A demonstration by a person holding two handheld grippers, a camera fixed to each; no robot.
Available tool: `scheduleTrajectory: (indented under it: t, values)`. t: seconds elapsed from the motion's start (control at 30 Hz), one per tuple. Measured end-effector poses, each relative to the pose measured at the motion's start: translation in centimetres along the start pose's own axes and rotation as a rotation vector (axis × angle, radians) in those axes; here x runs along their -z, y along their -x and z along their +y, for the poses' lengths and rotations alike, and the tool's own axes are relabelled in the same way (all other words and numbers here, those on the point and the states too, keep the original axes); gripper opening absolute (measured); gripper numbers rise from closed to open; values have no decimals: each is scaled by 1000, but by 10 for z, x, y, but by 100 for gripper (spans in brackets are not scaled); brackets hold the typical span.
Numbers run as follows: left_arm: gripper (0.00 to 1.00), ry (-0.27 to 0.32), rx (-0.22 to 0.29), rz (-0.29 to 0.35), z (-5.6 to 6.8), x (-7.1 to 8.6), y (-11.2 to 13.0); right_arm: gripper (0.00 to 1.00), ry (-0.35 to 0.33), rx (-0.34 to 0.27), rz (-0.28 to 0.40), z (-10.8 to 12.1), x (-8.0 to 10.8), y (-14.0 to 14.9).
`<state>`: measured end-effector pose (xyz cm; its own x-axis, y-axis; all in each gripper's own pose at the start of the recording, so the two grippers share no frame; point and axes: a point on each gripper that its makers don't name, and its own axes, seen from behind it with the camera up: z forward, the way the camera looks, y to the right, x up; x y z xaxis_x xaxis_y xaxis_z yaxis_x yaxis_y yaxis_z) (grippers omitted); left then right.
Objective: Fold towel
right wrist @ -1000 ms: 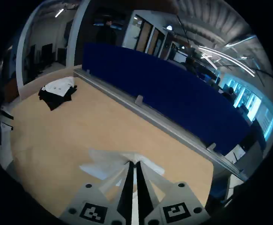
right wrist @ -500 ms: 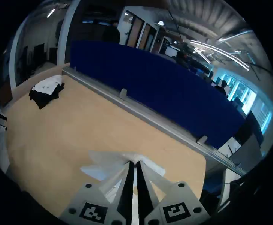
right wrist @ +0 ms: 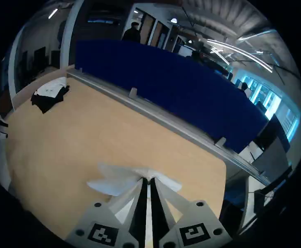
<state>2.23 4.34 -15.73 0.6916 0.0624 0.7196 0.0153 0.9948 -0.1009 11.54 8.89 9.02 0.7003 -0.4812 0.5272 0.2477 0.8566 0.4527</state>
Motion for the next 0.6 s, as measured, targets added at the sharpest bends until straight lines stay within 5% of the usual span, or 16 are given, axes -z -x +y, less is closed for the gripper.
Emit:
scheduleTrajectory:
  t: [0.6]
  values:
    - [97, 16, -37, -6, 11, -2, -1, 5, 78, -182, -163, 0, 26, 153]
